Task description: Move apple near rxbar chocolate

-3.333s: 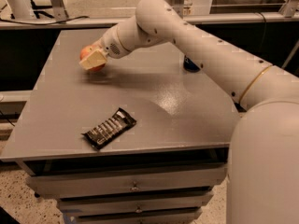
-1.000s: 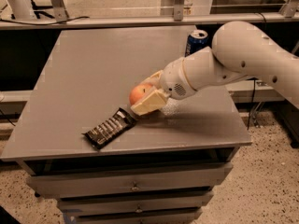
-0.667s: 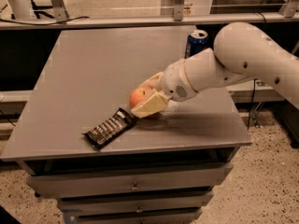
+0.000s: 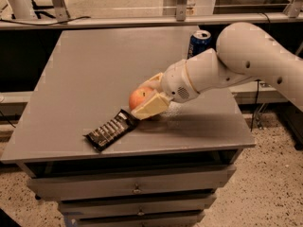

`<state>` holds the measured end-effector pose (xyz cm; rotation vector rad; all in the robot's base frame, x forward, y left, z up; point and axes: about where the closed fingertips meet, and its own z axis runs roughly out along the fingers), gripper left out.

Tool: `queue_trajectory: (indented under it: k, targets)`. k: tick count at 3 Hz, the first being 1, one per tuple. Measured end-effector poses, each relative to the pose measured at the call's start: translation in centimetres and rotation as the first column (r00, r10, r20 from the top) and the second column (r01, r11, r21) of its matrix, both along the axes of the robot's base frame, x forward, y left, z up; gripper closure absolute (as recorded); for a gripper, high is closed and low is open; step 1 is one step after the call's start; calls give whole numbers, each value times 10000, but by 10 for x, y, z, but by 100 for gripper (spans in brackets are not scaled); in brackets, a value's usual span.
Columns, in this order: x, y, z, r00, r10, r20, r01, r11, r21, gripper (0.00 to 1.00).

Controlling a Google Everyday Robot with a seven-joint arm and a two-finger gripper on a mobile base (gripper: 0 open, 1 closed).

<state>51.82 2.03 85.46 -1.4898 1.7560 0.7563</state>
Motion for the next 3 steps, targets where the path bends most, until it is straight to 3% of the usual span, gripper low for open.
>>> queue_trajectory:
  k: [1,2,3]
  targets:
    - [0,2,2,9999,119,91,-119,9999,61,15]
    - [1,4,3,9997,215,154,-217,9997,103,0]
    - [1,3,3,9996,211,170,-212,9997,106,0]
